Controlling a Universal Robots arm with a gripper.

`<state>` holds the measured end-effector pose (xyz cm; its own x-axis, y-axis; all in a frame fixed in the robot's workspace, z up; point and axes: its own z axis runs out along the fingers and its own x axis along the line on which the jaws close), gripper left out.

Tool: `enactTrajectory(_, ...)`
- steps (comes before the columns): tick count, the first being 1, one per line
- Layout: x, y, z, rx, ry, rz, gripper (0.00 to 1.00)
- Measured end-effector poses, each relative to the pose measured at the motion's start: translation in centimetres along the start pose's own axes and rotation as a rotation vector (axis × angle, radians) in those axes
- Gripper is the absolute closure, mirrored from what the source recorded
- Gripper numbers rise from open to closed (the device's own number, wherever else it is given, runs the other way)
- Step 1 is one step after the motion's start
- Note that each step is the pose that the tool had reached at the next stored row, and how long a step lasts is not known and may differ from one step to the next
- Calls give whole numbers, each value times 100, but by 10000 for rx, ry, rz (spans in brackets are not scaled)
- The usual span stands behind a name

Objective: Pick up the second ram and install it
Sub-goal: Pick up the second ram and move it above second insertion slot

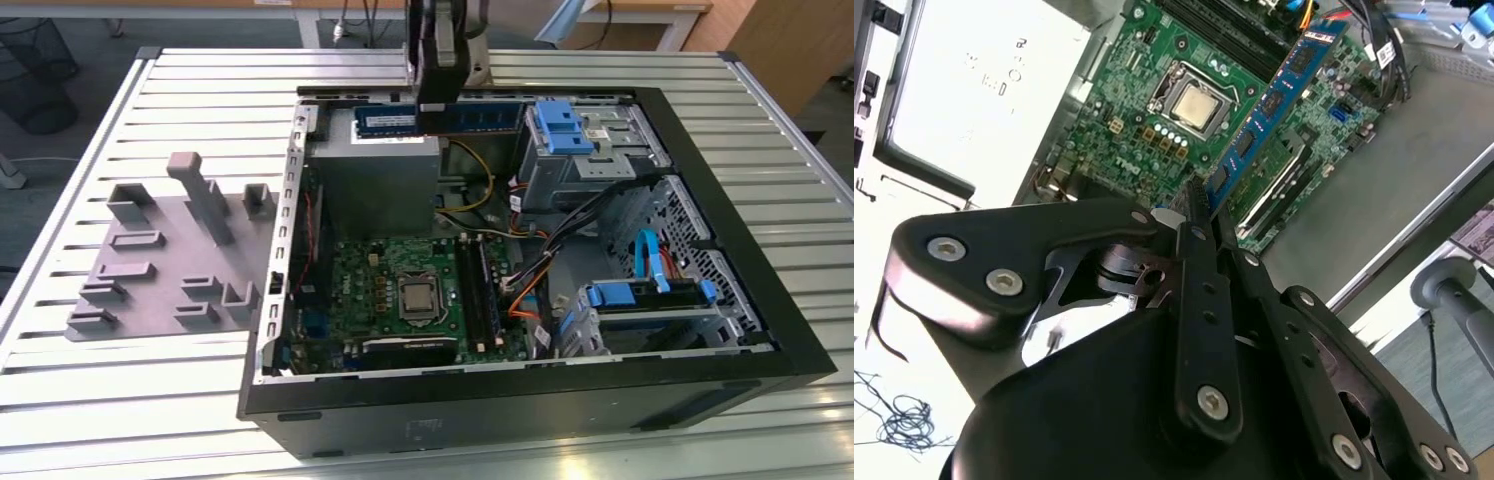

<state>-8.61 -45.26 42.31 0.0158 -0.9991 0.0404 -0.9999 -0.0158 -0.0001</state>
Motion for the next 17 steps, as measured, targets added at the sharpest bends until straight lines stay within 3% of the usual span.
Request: enactTrajectory(17, 4, -227, 0, 0, 1, 0, 86)
